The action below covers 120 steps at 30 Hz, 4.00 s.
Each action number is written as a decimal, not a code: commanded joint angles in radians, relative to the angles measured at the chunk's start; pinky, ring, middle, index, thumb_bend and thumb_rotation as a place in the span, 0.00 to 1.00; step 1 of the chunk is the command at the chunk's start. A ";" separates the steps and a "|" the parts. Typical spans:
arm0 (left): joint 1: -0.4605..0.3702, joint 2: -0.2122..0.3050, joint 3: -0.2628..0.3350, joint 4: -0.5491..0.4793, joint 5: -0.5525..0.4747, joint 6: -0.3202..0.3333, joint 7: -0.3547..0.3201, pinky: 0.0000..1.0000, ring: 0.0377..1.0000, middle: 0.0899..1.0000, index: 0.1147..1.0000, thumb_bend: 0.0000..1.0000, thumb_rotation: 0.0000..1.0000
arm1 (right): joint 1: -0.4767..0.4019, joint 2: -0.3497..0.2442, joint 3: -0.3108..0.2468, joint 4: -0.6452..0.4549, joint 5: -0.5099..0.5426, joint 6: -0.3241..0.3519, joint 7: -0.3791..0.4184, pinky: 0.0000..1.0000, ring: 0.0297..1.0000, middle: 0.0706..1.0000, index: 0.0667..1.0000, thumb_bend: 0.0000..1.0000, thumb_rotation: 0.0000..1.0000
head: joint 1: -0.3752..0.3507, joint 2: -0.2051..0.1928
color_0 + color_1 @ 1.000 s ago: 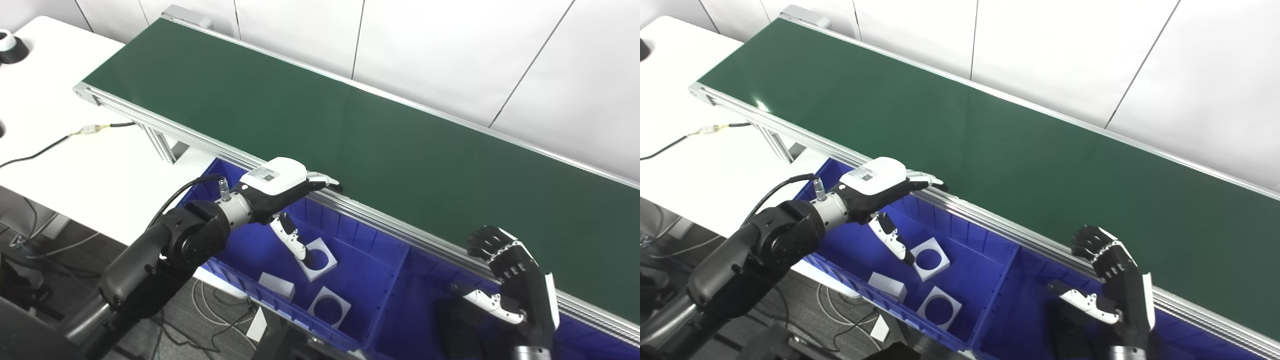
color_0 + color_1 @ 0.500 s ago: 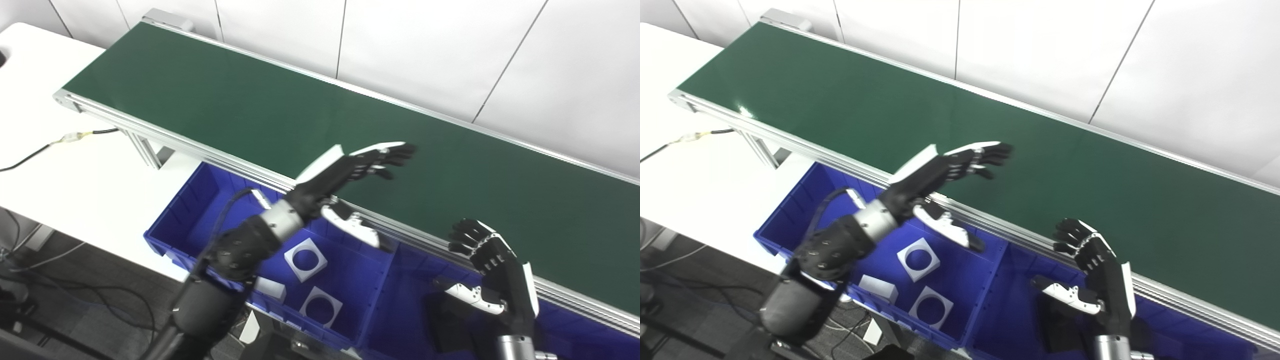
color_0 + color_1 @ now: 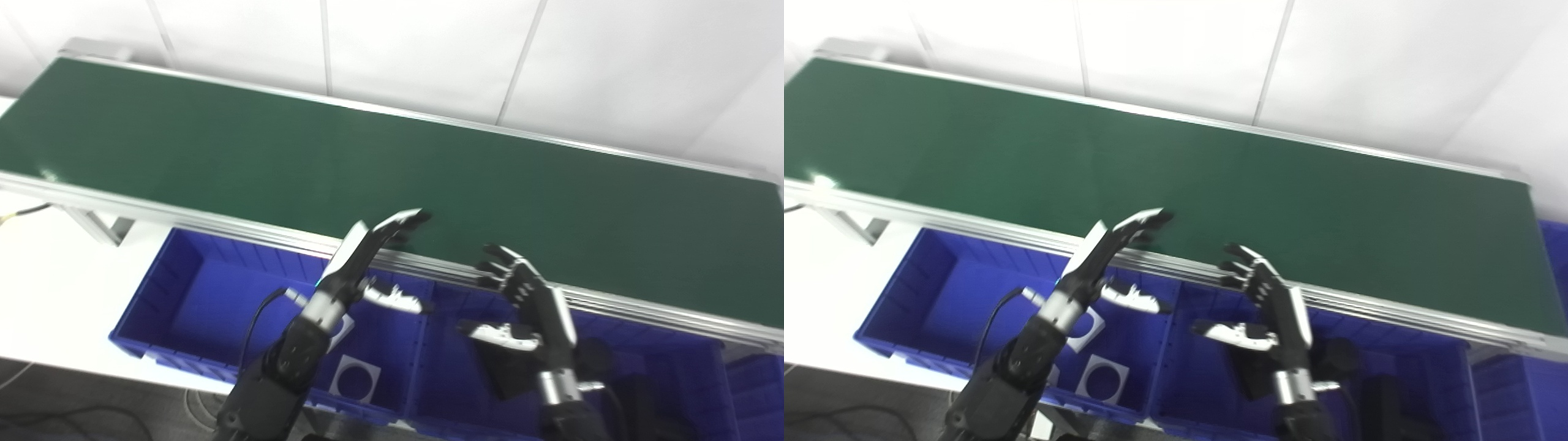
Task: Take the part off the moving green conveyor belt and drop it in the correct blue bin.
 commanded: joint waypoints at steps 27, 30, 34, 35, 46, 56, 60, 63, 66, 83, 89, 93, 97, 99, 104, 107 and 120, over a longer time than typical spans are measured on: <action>-0.030 0.170 -0.051 -0.082 -0.113 -0.044 -0.048 0.65 0.73 0.74 0.73 0.95 0.00 | -0.072 0.075 0.070 0.098 -0.133 -0.066 -0.165 0.64 0.73 0.85 0.76 0.87 0.09 | -0.351 -0.035; -0.032 0.179 -0.048 -0.077 -0.137 -0.045 -0.058 0.66 0.73 0.74 0.73 0.94 0.00 | -0.086 0.078 0.082 0.125 -0.135 -0.066 -0.180 0.63 0.72 0.85 0.76 0.86 0.07 | -0.392 -0.046; -0.030 0.184 -0.048 -0.071 -0.138 -0.045 -0.059 0.65 0.74 0.75 0.73 0.93 0.00 | -0.092 0.074 0.096 0.137 -0.138 -0.066 -0.199 0.63 0.71 0.84 0.76 0.88 0.10 | -0.353 -0.036; -0.029 0.184 -0.049 -0.071 -0.136 -0.045 -0.058 0.66 0.74 0.75 0.73 0.93 0.00 | -0.090 0.071 0.097 0.134 -0.139 -0.066 -0.200 0.63 0.71 0.84 0.76 0.87 0.08 | -0.353 -0.036; -0.012 0.149 -0.083 -0.101 -0.132 -0.045 -0.045 0.66 0.72 0.72 0.70 0.95 0.00 | -0.041 0.028 0.085 0.043 -0.088 -0.061 -0.159 0.64 0.73 0.84 0.76 0.87 0.12 | -0.175 -0.002; -0.014 0.115 -0.096 -0.068 -0.109 -0.044 -0.046 0.63 0.71 0.74 0.72 0.93 0.00 | -0.012 -0.003 0.065 -0.019 -0.062 -0.048 -0.122 0.64 0.71 0.82 0.75 0.85 0.03 | -0.058 0.019; -0.013 0.112 -0.101 -0.067 -0.108 -0.045 -0.042 0.63 0.71 0.74 0.72 0.94 0.00 | -0.007 -0.007 0.061 -0.029 -0.059 -0.044 -0.115 0.63 0.71 0.82 0.75 0.83 0.03 | -0.041 0.023; -0.014 0.114 -0.107 -0.056 -0.115 -0.046 -0.037 0.64 0.71 0.74 0.72 0.94 0.00 | -0.005 -0.009 0.056 -0.027 -0.053 -0.046 -0.109 0.64 0.71 0.82 0.75 0.83 0.03 | -0.037 0.025; -0.014 0.116 -0.110 -0.057 -0.117 -0.046 -0.035 0.64 0.71 0.74 0.72 0.93 0.00 | -0.002 -0.009 0.050 -0.029 -0.054 -0.046 -0.106 0.64 0.72 0.81 0.75 0.84 0.03 | -0.034 0.026; -0.002 0.102 -0.104 -0.083 -0.170 -0.045 -0.050 0.66 0.72 0.74 0.73 0.90 0.00 | 0.008 -0.011 0.039 -0.033 -0.061 -0.043 -0.094 0.64 0.72 0.82 0.73 0.84 0.04 | -0.018 0.024; 0.000 0.102 -0.103 -0.084 -0.176 -0.045 -0.051 0.66 0.72 0.75 0.73 0.90 0.00 | 0.008 -0.012 0.040 -0.031 -0.059 -0.044 -0.091 0.64 0.72 0.82 0.73 0.84 0.04 | -0.014 0.023; 0.002 0.102 -0.103 -0.085 -0.171 -0.045 -0.052 0.66 0.72 0.75 0.73 0.90 0.00 | 0.011 -0.010 0.041 -0.035 -0.059 -0.039 -0.089 0.64 0.72 0.82 0.73 0.84 0.04 | -0.009 0.024; 0.002 0.104 -0.104 -0.084 -0.160 -0.045 -0.048 0.65 0.71 0.74 0.73 0.91 0.00 | 0.010 -0.009 0.042 -0.030 -0.055 -0.044 -0.084 0.64 0.73 0.82 0.73 0.84 0.05 | -0.009 0.023; 0.002 0.104 -0.103 -0.082 -0.158 -0.045 -0.047 0.65 0.71 0.74 0.73 0.91 0.00 | 0.010 -0.008 0.042 -0.028 -0.054 -0.046 -0.083 0.64 0.73 0.82 0.73 0.84 0.05 | -0.009 0.022; 0.000 0.106 -0.106 -0.080 -0.165 -0.045 -0.053 0.64 0.70 0.74 0.72 0.91 0.00 | 0.010 -0.007 0.038 -0.027 -0.057 -0.043 -0.082 0.64 0.72 0.82 0.73 0.83 0.04 | -0.008 0.022; 0.000 0.106 -0.107 -0.078 -0.164 -0.045 -0.051 0.64 0.71 0.74 0.72 0.90 0.00 | 0.010 -0.007 0.037 -0.028 -0.060 -0.043 -0.084 0.64 0.72 0.82 0.73 0.83 0.04 | -0.008 0.022; -0.004 0.111 -0.119 -0.068 -0.177 -0.046 -0.046 0.64 0.70 0.73 0.71 0.91 0.00 | 0.011 -0.006 0.035 -0.033 -0.060 -0.038 -0.082 0.64 0.72 0.82 0.73 0.83 0.04 | 0.001 0.019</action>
